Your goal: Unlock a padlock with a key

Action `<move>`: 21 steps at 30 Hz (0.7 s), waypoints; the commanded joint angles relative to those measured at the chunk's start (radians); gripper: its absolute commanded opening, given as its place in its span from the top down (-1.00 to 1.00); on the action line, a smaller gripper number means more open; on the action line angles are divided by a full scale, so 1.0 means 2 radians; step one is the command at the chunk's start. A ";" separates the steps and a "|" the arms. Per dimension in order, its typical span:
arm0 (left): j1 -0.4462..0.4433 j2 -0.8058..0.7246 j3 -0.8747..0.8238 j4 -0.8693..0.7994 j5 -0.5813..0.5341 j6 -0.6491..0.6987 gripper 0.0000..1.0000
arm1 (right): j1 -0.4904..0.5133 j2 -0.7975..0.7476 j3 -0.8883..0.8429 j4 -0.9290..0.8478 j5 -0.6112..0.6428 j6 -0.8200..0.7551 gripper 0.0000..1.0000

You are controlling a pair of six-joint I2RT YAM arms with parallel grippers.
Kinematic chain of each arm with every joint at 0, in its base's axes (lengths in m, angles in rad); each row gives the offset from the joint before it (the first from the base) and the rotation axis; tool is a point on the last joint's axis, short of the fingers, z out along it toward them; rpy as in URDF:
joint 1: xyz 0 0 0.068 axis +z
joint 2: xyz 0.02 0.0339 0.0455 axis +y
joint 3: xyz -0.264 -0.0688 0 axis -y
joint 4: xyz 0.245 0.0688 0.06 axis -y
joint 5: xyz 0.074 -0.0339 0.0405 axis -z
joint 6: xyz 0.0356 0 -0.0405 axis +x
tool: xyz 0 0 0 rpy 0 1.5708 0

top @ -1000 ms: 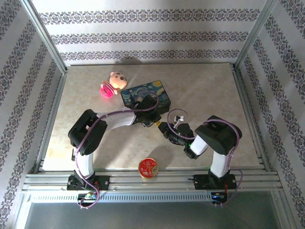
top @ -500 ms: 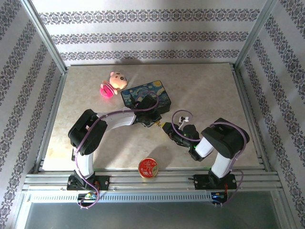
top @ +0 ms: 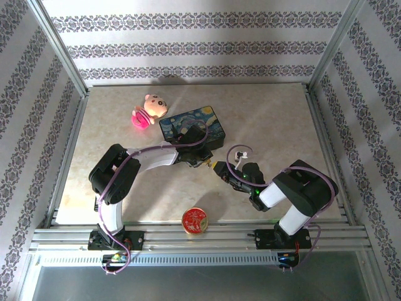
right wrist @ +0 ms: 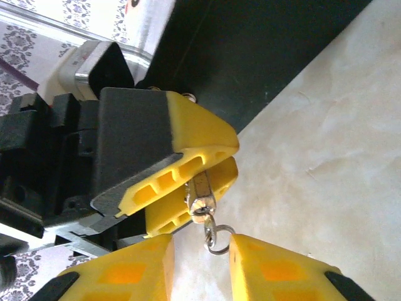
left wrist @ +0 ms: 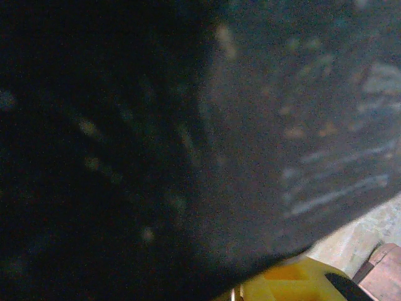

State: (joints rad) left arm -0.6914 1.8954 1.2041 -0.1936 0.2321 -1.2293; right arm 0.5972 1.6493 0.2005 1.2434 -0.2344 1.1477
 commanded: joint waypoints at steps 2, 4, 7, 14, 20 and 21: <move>-0.001 0.006 -0.020 -0.027 0.057 -0.011 0.46 | -0.003 0.004 0.011 -0.002 -0.011 -0.019 0.46; 0.000 0.006 -0.020 -0.027 0.058 -0.011 0.46 | -0.002 0.009 0.017 -0.002 -0.014 -0.021 0.47; -0.001 0.006 -0.020 -0.027 0.059 -0.011 0.46 | 0.000 0.015 0.027 -0.003 -0.019 -0.022 0.50; -0.001 0.005 -0.022 -0.027 0.061 -0.008 0.46 | 0.001 0.035 0.038 0.000 -0.016 -0.019 0.53; -0.001 0.005 -0.023 -0.027 0.060 -0.008 0.46 | 0.003 0.038 0.029 0.006 -0.004 -0.015 0.53; -0.001 0.005 -0.023 -0.026 0.061 -0.009 0.46 | 0.003 0.036 0.027 0.006 -0.003 -0.015 0.53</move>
State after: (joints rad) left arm -0.6914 1.8942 1.1950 -0.1818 0.2306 -1.2079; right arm 0.5980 1.7111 0.2615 1.2392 -0.2550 1.1259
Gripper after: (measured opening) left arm 0.290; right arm 0.237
